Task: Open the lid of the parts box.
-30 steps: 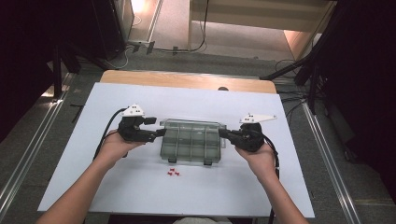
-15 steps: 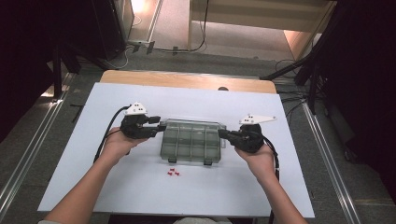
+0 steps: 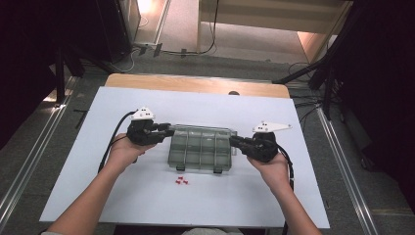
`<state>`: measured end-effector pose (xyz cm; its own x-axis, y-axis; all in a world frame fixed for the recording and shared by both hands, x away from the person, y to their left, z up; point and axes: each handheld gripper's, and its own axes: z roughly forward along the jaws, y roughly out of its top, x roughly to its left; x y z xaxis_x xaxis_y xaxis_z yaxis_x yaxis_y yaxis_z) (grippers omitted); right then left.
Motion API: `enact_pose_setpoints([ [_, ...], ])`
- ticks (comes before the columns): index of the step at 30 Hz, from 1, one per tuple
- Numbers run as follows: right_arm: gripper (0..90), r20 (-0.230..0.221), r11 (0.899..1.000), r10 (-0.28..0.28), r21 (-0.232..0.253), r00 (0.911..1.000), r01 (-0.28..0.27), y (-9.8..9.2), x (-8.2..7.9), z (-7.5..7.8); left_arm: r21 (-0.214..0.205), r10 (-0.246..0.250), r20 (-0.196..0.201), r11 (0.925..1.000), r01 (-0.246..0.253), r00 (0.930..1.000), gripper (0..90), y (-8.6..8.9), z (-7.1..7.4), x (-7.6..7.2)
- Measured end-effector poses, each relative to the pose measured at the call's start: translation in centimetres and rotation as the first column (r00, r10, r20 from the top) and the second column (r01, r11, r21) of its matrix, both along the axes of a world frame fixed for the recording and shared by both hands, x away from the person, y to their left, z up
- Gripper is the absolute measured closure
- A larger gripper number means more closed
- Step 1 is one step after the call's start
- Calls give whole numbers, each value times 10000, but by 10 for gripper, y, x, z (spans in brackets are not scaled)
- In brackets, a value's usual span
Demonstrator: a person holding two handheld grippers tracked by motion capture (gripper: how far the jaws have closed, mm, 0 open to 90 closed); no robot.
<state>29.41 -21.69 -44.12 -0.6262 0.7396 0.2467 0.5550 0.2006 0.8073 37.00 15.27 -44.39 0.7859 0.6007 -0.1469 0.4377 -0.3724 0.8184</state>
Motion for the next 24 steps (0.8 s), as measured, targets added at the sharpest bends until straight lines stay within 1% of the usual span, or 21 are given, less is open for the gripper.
enact_pose_setpoints([
  [2,699,94,9999,-128,-48,9999,128,-2,-1,-2,17,17,-13,10000,-17,10000,661,0,0,0],
  [3,680,-2,9997,-236,-31,9997,236,-3,-1,-3,13,16,-10,10000,-16,10000,661,0,0,-1],
  [4,658,-94,9997,-220,48,9997,220,-4,-1,-4,23,15,-7,10000,-15,10000,661,-1,0,-1],
  [6,614,-98,9995,-309,85,9995,310,-6,-1,-4,10,31,-30,10000,-31,10000,661,-1,1,-1],
  [10,456,207,9981,-601,155,9980,598,-12,1,-10,-96,70,-145,9999,-72,9999,661,0,1,0],
  [12,389,345,9972,-726,186,9968,720,-14,4,-15,-63,55,-198,10000,-56,9998,661,0,1,0],
  [15,360,373,9960,-898,-1,9953,898,-14,10,-20,-132,122,-264,9998,-126,9996,661,0,2,0],
  [17,361,371,9962,-871,-42,9955,874,-13,13,-21,-128,124,-260,9998,-128,9996,661,0,2,1],
  [18,363,466,9964,-830,-115,9955,836,-12,14,-22,-136,121,-272,9998,-125,9996,661,0,2,1],
  [20,384,669,9960,-814,-308,9944,836,-9,17,-22,-153,155,-247,9998,-158,9996,661,0,2,1],
  [24,424,685,9968,-763,-201,9947,778,-5,22,-22,-192,173,-275,9997,-178,9995,660,0,2,1],
])
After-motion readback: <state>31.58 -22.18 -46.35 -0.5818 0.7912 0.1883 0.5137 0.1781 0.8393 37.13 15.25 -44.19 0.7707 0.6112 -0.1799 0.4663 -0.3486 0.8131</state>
